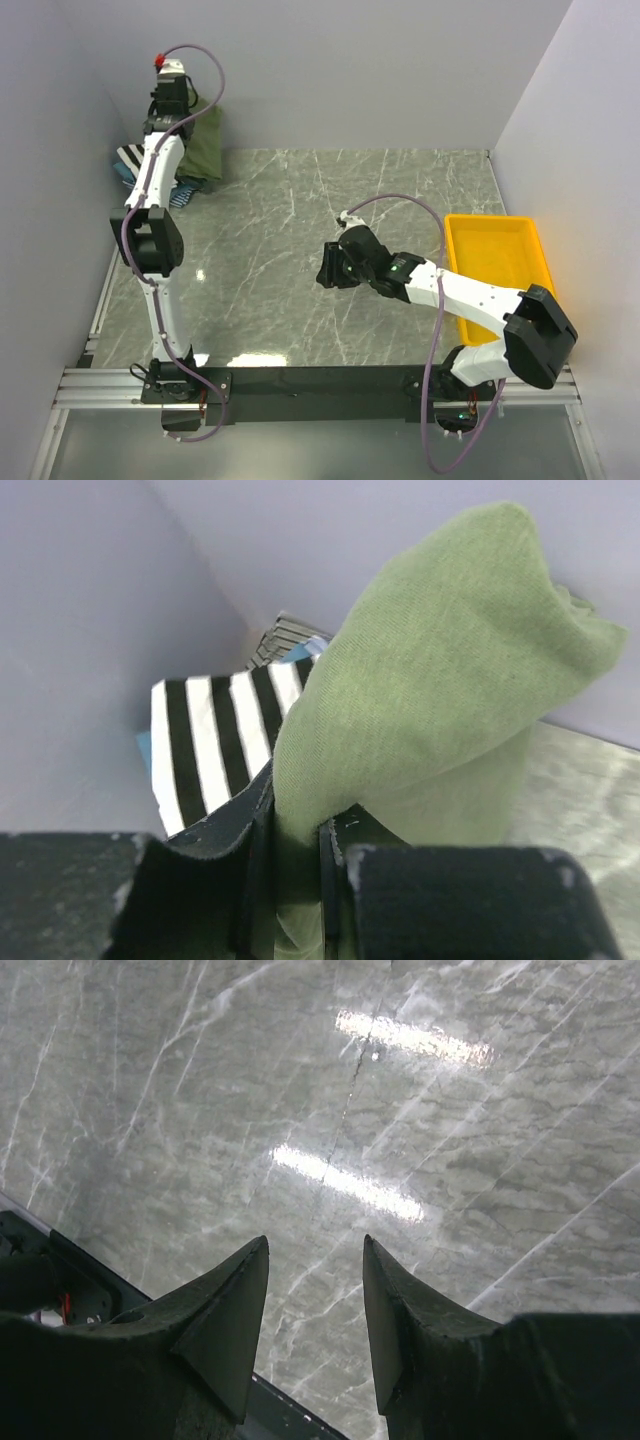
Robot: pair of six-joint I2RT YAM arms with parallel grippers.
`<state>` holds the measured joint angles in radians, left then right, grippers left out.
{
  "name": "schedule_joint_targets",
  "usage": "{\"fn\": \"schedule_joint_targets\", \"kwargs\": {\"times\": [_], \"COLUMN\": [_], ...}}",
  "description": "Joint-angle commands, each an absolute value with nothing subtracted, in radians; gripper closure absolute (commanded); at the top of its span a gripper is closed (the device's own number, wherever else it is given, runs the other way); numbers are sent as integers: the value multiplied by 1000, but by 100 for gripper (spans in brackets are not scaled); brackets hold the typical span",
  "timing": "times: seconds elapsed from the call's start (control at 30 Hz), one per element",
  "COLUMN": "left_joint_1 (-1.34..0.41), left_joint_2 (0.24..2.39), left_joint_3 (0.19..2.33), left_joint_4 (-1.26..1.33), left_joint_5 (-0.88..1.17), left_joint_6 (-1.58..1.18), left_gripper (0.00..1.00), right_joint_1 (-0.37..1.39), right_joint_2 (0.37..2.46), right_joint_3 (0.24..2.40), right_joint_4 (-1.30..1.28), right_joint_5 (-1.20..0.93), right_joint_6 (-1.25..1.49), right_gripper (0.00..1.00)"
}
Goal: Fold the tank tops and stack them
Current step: Neatly place the folded tank top to the corner
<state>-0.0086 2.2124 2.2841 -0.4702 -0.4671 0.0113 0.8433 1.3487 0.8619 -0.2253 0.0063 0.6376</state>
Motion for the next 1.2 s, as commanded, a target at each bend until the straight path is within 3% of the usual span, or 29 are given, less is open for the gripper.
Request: {"fn": "schedule_joint_targets", "kwargs": {"times": [0.0, 0.23, 0.3, 0.4, 0.53, 0.57, 0.63, 0.9, 1.03, 1.17], "left_joint_1": [70, 222, 245, 271, 276, 276, 273, 226, 135, -67], "left_joint_2": [2149, 2239, 2284, 2299, 2254, 2241, 2204, 1904, 1694, 1482], "left_joint_3": [2223, 2197, 2224, 2232, 2175, 2163, 2167, 2067, 1797, 1532], "left_joint_4": [-365, -379, -425, -430, -394, -390, -396, -410, -370, -339], "left_joint_5": [-442, -462, -474, -431, -377, -371, -356, -263, -216, -167], "left_joint_6": [-67, -250, -282, -310, -327, -330, -336, -391, -443, -506], "left_gripper": [100, 99, 94, 63, 45, 36, 5, 5, 4, 4], "right_joint_1": [838, 838, 838, 838, 841, 842, 847, 848, 844, 831], "right_joint_2": [1364, 1394, 1396, 1399, 1396, 1391, 1378, 1287, 1204, 1134], "right_joint_3": [916, 919, 916, 913, 914, 916, 917, 928, 948, 963], "right_joint_4": [-206, -198, -198, -202, -201, -202, -207, -258, -299, -331], "right_joint_5": [3, 3, 3, 3, 3, 3, 3, 89, 150, 178], "right_joint_6": [634, 634, 634, 635, 638, 638, 637, 620, 609, 618], "right_gripper": [50, 51, 51, 51, 51, 51, 50, 50, 48, 45]}}
